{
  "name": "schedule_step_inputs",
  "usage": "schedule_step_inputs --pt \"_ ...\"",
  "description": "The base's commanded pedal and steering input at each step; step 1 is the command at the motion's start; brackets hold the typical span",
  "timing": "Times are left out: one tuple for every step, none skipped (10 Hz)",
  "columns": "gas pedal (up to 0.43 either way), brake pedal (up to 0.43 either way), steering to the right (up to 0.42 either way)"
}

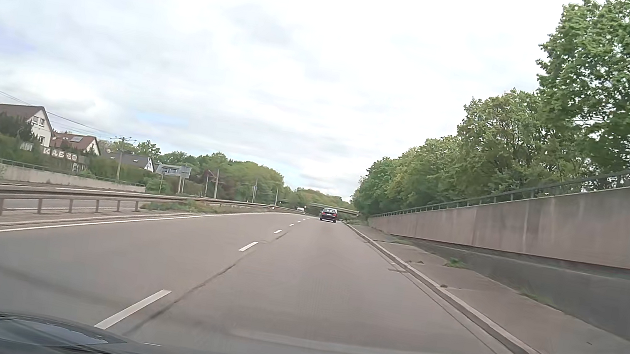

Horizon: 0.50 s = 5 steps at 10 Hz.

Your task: Follow the waypoints while adhering to traffic rules and regulations

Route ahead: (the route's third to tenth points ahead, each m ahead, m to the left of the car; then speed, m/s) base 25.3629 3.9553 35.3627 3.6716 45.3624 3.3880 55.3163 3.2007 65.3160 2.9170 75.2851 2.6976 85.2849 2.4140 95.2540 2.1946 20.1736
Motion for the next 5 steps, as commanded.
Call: schedule_step_inputs --pt "0.138 0.000 0.001" --pt "0.138 0.000 0.001" --pt "0.138 0.000 0.001" --pt "0.138 0.000 0.001" --pt "0.150 0.000 0.001"
